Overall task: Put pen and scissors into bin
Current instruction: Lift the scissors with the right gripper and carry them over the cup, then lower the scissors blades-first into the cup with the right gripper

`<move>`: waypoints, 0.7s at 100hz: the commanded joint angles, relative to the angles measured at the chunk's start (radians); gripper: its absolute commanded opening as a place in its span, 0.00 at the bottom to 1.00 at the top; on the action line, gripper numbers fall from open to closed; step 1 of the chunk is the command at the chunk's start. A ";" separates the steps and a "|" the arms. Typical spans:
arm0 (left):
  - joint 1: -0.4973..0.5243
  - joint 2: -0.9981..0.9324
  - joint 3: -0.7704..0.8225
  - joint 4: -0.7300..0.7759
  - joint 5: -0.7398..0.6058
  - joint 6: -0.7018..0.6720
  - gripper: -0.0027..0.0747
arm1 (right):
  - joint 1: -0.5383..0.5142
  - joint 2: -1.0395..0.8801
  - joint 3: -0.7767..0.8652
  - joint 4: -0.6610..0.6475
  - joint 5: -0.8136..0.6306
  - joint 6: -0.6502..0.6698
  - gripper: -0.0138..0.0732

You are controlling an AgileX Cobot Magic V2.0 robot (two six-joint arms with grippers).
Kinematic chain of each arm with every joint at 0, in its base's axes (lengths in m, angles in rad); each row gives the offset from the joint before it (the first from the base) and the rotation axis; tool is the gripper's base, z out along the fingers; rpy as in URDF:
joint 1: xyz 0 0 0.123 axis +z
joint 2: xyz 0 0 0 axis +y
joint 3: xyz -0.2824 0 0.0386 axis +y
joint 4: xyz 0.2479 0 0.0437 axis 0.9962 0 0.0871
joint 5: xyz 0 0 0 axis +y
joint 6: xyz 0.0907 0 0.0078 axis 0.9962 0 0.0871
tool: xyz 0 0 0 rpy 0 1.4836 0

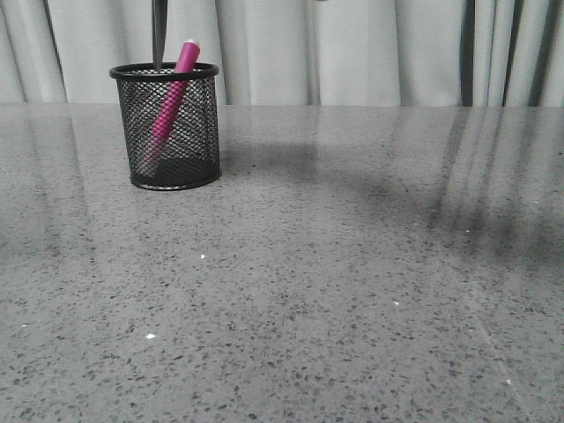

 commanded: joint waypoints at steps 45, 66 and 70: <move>0.000 -0.005 -0.026 -0.014 -0.077 -0.002 0.01 | -0.004 -0.041 0.208 -0.010 -0.430 -0.008 0.07; 0.000 -0.005 -0.026 -0.013 -0.077 -0.002 0.01 | -0.006 -0.040 0.266 -0.010 -0.453 -0.008 0.07; 0.000 -0.005 -0.026 -0.013 -0.075 -0.002 0.01 | -0.006 -0.040 0.276 -0.010 -0.460 -0.008 0.07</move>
